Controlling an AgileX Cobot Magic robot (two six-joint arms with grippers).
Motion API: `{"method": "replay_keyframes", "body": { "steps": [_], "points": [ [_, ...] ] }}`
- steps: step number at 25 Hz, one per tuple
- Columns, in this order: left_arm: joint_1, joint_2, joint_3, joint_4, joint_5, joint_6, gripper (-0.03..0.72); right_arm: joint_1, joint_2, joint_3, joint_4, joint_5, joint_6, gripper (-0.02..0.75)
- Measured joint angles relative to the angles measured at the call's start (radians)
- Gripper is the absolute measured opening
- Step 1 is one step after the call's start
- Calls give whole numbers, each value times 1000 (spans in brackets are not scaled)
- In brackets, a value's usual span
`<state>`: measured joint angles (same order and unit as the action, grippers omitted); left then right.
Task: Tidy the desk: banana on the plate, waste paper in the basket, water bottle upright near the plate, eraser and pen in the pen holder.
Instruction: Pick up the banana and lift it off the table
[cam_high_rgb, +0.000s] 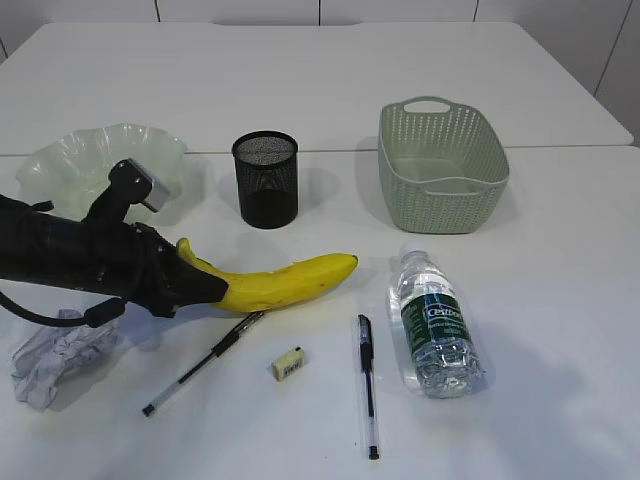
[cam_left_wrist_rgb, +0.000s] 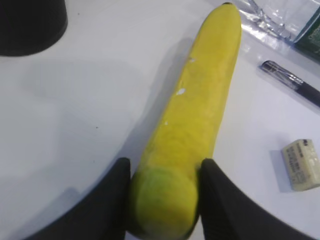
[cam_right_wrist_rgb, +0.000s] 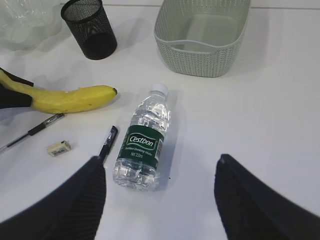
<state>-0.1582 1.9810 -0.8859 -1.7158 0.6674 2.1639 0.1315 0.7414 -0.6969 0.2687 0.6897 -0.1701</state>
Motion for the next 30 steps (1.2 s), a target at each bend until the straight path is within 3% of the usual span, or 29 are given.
{"method": "replay_keyframes", "body": {
  "steps": [24, 30],
  "points": [
    [0, -196, 0, 5, -53, -12, 237, 0, 0, 0, 1, -1, 0, 501],
    [14, -250, 0, -59, -103, -12, 236, 0, 0, 0, 1, -1, 0, 501]
  ]
}}
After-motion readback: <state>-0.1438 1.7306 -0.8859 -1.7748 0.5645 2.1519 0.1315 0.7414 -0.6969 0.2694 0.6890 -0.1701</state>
